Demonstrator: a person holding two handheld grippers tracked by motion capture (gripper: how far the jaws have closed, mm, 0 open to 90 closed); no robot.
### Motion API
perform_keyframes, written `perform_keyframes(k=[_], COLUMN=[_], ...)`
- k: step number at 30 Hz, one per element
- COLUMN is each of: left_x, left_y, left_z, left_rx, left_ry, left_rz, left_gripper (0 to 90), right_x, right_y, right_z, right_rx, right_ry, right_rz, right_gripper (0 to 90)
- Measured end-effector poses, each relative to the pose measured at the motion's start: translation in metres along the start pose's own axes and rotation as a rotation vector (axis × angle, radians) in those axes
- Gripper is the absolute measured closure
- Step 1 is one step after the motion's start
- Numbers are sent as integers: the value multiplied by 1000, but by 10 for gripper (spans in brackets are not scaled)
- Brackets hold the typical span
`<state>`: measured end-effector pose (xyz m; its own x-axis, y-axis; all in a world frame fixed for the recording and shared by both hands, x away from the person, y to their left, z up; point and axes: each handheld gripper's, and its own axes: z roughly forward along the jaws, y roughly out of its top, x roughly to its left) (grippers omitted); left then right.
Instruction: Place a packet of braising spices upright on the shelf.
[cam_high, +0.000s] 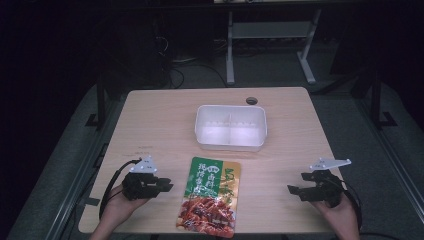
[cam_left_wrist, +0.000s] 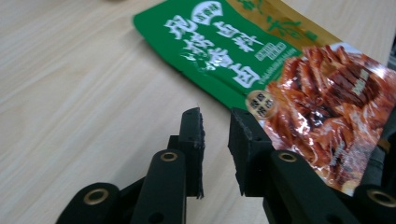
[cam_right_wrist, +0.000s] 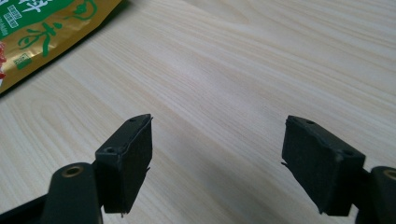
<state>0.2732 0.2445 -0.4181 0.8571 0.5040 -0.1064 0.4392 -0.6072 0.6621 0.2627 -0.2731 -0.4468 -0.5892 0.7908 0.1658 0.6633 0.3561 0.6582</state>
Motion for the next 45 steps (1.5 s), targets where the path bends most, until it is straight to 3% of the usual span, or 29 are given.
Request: perform_keyframes(k=[5, 11, 21, 31, 38, 41, 45], left_x=[-8, -12, -28, -33, -34, -40, -44], left_y=[3, 4, 8, 10, 10, 10, 11], left_z=[5, 7, 21, 27, 29, 36, 38], left_rx=[16, 17, 64, 80, 79, 112, 120], left_ry=[-19, -49, -99, -121, -126, -137, -149], left_rz=[38, 46, 100, 120, 123, 146, 164], left_gripper=[789, 832, 891, 890, 891, 891, 890], right_x=[4, 9, 28, 51, 61, 66, 68], right_y=[3, 6, 20, 59, 81, 92, 104], right_z=[2, 4, 16, 40, 57, 67, 78], right_rx=[-9, -4, 12, 48, 78, 122, 165], right_ry=[15, 29, 70, 128, 162, 170, 192], right_rz=[-7, -15, -71, -142, -153, -164, -171], right_gripper=[228, 215, 200, 224, 234, 266, 305])
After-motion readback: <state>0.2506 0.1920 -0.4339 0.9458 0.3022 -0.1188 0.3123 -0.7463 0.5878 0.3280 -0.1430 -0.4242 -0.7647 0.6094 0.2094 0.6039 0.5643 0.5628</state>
